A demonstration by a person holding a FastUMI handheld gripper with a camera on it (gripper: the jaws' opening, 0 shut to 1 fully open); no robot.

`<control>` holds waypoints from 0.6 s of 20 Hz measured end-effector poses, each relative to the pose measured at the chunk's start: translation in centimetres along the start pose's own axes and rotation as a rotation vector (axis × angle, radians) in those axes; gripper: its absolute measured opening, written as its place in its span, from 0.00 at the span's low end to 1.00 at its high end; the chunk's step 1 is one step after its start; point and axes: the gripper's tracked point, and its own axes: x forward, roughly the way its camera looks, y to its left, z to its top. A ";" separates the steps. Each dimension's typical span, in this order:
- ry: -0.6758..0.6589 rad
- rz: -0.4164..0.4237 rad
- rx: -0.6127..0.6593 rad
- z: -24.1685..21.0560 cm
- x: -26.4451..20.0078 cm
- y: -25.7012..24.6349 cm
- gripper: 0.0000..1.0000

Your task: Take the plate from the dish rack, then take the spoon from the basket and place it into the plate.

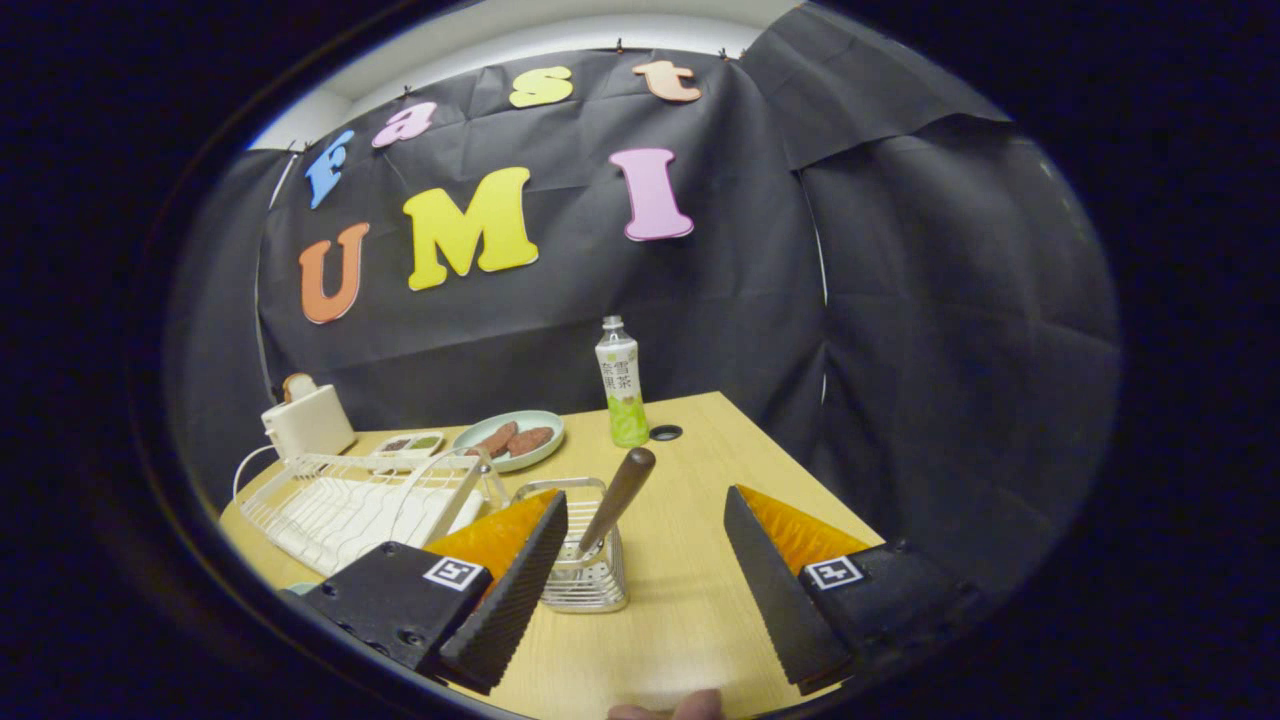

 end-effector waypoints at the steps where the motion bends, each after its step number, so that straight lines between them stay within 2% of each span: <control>1: 0.000 0.003 0.002 0.1 0.7 0.3 1.00; 5: 0.021 0.006 0.042 -0.1 2.3 0.9 1.00; 8: 0.084 0.044 0.100 -1.5 2.6 1.9 0.72; 11: 0.083 0.073 0.116 -1.2 2.4 2.8 0.42; 12: 0.083 0.092 0.116 -0.9 2.0 3.4 0.26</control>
